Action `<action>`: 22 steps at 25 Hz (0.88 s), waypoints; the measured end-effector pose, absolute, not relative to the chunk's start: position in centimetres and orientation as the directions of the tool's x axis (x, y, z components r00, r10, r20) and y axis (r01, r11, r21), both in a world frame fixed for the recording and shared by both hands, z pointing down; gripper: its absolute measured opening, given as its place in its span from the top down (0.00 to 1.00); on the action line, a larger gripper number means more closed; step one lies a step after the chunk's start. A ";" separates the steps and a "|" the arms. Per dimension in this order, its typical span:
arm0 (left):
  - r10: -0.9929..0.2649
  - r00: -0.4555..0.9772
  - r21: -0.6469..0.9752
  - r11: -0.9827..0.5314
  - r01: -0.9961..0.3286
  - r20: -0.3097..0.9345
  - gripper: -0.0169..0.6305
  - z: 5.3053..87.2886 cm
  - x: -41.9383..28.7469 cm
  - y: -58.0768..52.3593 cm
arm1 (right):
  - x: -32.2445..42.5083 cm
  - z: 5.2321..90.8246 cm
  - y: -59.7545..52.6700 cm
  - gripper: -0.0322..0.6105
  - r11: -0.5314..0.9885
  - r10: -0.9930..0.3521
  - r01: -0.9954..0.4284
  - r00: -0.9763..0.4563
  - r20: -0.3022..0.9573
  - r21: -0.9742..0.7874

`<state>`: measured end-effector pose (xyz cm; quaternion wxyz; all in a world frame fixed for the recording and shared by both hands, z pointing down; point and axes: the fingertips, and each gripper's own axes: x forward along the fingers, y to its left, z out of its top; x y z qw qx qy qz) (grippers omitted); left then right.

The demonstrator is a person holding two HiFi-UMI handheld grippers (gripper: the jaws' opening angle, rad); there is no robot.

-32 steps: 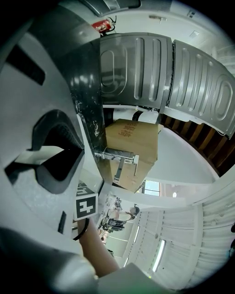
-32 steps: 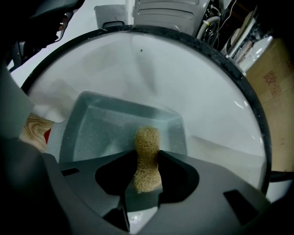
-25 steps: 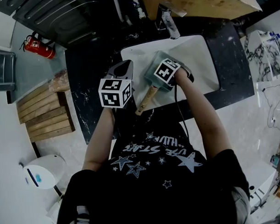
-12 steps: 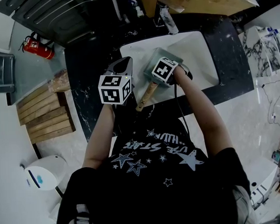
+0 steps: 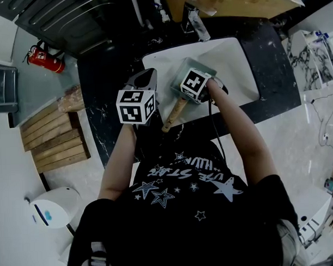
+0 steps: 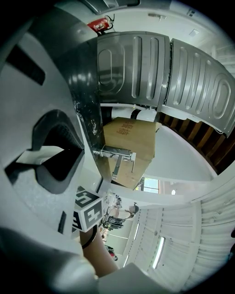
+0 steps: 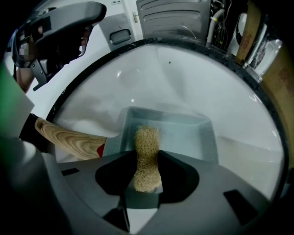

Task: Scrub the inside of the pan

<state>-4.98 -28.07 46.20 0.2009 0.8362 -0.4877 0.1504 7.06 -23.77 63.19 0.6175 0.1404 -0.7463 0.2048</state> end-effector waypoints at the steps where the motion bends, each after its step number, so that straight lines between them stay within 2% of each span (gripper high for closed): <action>1: -0.755 0.480 0.188 -0.445 -0.875 0.447 0.96 46.1 -5.0 -28.1 | 7.1 63.2 -23.8 0.72 0.876 0.045 -0.463 -0.198 0.979 -0.134; 7: -0.753 0.476 0.176 -0.448 -0.877 0.454 0.96 46.2 -5.2 -28.0 | 7.1 63.0 -23.8 0.72 0.867 0.061 -0.471 -0.219 0.974 -0.161; 13: -0.755 0.474 0.177 -0.445 -0.878 0.453 0.96 46.4 -5.2 -28.2 | 8.6 62.4 -25.8 0.72 0.837 -0.002 -0.530 -0.252 0.968 -0.136; 22: -0.750 0.479 0.207 -0.434 -0.877 0.456 0.96 47.0 -4.3 -28.6 | 12.4 63.3 -30.0 0.72 0.801 -0.110 -0.599 -0.166 0.980 -0.012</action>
